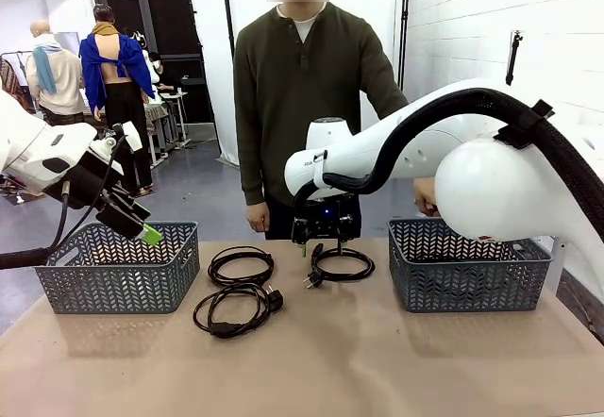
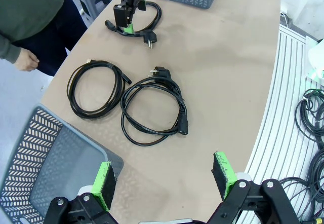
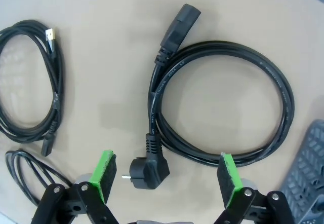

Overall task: Organize the cables according to human instructions.
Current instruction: Pick up a bundle of cables and place it in the basket indicated by the human.

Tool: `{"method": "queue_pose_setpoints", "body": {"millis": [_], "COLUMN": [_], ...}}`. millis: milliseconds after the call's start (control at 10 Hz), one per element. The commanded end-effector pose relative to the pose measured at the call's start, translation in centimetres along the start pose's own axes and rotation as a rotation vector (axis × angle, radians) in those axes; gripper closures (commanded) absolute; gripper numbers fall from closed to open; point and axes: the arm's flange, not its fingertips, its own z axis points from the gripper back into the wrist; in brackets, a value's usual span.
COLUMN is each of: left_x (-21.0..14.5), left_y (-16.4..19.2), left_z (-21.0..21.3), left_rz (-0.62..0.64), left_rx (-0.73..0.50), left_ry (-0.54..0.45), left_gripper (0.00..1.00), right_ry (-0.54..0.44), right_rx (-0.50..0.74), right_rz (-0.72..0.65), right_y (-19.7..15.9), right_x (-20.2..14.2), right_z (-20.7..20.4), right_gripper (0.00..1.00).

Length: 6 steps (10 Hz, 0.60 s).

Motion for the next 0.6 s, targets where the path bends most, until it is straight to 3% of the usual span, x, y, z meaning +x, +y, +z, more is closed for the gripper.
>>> {"method": "queue_pose_setpoints", "body": {"millis": [0, 500], "left_x": [-0.3, -0.3], "left_y": [0.2, 0.2], "left_z": [-0.1, -0.1], "left_rz": [-0.004, -0.004], "left_rx": [-0.016, -0.016], "left_ry": [-0.013, -0.013], "left_gripper": [0.0, 0.0], "right_ry": [-0.001, 0.043], "right_rx": [0.002, 0.011], "right_rz": [0.003, 0.034], "right_y": [-0.1, 0.0], "right_x": [0.0, 1.4], "right_z": [0.2, -0.7], "right_gripper": [0.0, 0.0]}}
